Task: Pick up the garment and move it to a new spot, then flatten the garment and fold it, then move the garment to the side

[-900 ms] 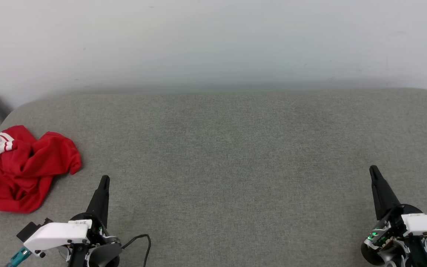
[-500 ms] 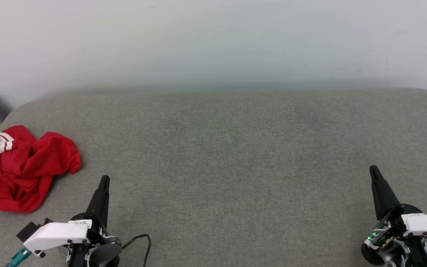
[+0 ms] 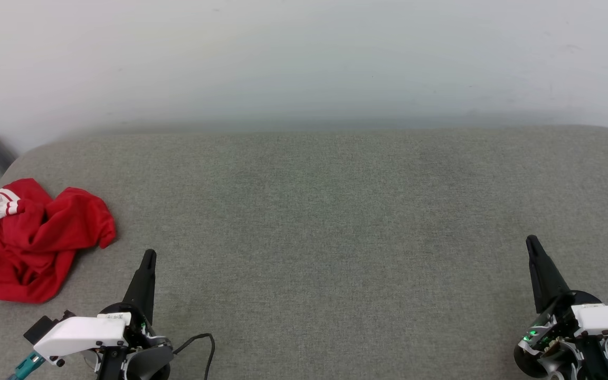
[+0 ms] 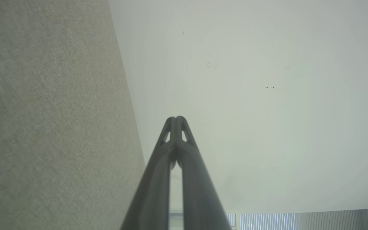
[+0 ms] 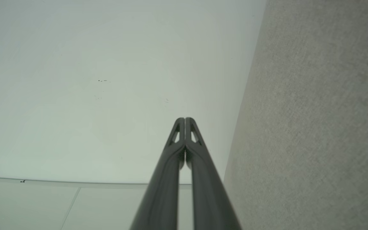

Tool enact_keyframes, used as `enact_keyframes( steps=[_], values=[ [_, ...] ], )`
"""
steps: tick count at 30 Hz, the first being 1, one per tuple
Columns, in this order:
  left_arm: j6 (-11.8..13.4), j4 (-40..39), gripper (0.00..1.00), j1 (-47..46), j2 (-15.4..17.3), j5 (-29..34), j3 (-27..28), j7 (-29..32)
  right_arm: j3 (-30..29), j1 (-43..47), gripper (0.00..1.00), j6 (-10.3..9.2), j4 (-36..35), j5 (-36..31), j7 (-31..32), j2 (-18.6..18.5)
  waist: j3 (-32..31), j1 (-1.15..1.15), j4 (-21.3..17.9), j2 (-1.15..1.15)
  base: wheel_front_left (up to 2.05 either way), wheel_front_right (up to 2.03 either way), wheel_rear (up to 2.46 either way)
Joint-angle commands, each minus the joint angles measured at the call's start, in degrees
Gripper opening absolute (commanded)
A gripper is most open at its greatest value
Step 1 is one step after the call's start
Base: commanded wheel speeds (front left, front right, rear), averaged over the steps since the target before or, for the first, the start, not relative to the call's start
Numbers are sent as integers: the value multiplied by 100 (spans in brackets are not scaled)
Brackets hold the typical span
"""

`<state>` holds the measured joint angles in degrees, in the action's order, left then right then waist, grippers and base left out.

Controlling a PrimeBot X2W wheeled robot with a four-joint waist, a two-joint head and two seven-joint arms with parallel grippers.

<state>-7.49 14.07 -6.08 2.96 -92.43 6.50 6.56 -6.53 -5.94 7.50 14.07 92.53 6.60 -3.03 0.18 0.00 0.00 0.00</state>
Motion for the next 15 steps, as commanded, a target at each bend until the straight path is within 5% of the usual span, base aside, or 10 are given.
enact_keyframes(
  steps=[1,8,9,15],
  values=[
    [-14,4,0,-43,-11,13,21,14,-2,-75,0,-3,7,-30,7,24,0,0,0,0,0,0,0],
    [-14,4,0,-43,-11,12,20,13,-1,-75,0,-3,7,-29,6,24,0,0,0,0,0,0,0],
    [0,-1,100,0,0,1,0,-2,0,1,100,1,0,-1,-2,0,0,0,0,0,0,0,0],
    [1,116,100,163,-19,32,-72,-83,15,178,100,0,159,-39,-72,4,1,0,-1,0,0,0,0]
  ],
)
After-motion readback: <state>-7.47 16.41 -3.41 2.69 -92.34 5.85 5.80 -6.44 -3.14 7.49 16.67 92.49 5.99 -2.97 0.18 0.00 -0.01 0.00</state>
